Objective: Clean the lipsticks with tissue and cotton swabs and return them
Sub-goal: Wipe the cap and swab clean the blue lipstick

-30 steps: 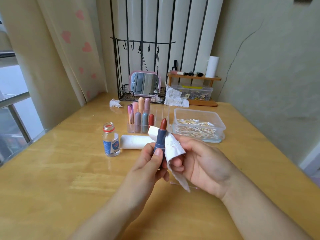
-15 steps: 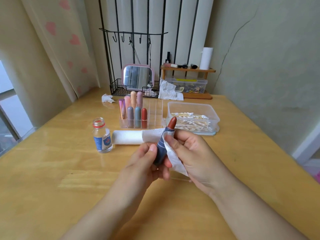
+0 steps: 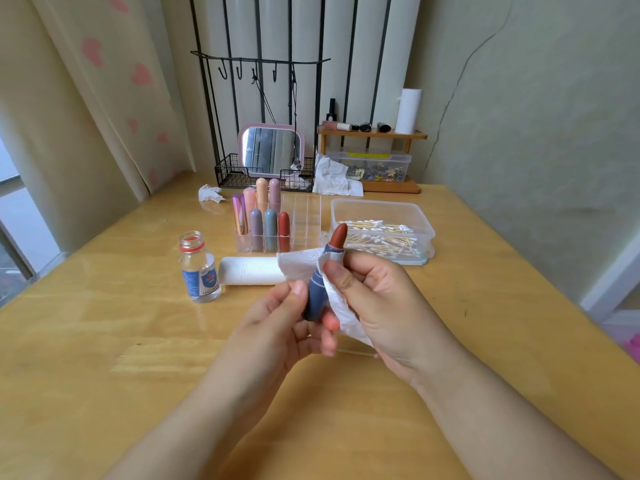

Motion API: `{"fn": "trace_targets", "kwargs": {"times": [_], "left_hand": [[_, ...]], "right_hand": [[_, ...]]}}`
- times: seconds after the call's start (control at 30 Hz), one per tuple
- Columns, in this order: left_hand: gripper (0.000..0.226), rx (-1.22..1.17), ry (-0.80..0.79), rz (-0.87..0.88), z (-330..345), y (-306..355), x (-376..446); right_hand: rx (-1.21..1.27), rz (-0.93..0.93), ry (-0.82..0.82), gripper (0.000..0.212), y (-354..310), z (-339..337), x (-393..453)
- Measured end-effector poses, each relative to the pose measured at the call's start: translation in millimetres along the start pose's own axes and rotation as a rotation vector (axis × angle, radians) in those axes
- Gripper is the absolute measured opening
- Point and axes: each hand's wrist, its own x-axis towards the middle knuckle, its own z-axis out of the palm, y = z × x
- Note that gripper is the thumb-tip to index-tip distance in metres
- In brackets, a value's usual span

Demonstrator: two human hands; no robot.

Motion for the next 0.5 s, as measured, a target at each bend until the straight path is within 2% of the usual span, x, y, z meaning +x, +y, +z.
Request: {"fn": "trace_targets", "kwargs": {"times": [0.13, 0.27, 0.37, 0.43, 0.5], "left_hand": [[0.022, -0.006, 0.026, 0.064, -2.7, 0.5, 0.9], [0.037, 0.034, 0.103, 0.152, -5.4, -3.0, 3.0], [0.027, 0.023, 0.074, 0.110, -1.7, -2.0, 2.1], [0.037, -0.004, 0.021, 0.030, 0.1, -0.8, 0.6], [0.036, -0.003, 0.008, 0.014, -0.1, 0.2, -0.3]], "right_hand": [[0.021, 0.009, 0.019, 0.029, -0.4, 0.0, -0.2], [0.044, 0.014, 0.037, 0.023, 1.9, 0.3, 0.5], [0.068, 0.025, 0.035, 0.021, 2.6, 0.4, 1.8], [0.087, 0.030, 0.015, 0.023, 1.2, 0.1, 1.0], [0.124, 0.030, -0.004, 0.022, -1.0, 0.3, 0.3]]}}
